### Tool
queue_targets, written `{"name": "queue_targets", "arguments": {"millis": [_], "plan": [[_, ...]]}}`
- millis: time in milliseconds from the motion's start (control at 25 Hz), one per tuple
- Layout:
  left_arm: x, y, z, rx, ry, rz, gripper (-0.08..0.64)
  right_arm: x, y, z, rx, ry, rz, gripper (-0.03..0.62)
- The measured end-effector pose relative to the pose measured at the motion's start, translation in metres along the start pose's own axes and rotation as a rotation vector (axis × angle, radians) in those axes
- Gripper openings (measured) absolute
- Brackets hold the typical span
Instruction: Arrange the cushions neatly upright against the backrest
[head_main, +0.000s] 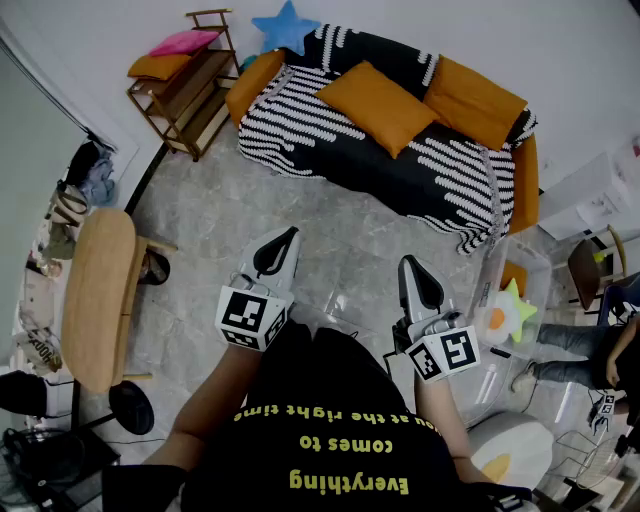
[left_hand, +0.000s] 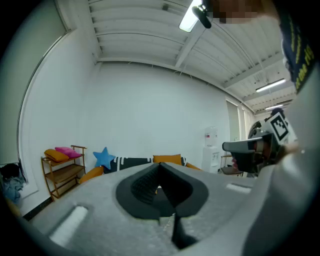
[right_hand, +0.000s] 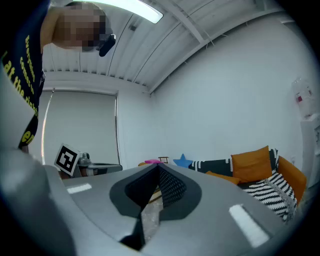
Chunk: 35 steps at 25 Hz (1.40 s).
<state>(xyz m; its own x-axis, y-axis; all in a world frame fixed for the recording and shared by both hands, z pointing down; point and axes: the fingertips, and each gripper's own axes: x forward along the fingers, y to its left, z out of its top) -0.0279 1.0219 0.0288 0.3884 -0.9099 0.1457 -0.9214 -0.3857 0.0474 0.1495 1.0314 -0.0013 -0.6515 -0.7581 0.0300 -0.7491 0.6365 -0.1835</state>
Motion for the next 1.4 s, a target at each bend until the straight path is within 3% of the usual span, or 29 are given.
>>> {"name": "queue_targets", "arguments": {"millis": [440, 760, 1040, 1400], "plan": [[0.011, 0.011, 0.002, -0.017, 0.003, 0.032, 0.000, 0.010, -0.022, -0.001, 0.057, 0.007, -0.017, 0.011], [0.043, 0.052, -0.005, -0.043, 0.020, 0.061, 0.000, 0.059, -0.034, -0.011, 0.069, 0.048, -0.003, 0.011], [0.113, 0.106, -0.001, -0.062, 0.036, 0.030, 0.000, 0.139, -0.068, -0.005, 0.067, 0.071, -0.024, 0.011], [0.213, 0.193, 0.035, -0.048, 0.017, -0.026, 0.000, 0.266, -0.109, 0.031, 0.035, 0.043, -0.051, 0.011]]}}
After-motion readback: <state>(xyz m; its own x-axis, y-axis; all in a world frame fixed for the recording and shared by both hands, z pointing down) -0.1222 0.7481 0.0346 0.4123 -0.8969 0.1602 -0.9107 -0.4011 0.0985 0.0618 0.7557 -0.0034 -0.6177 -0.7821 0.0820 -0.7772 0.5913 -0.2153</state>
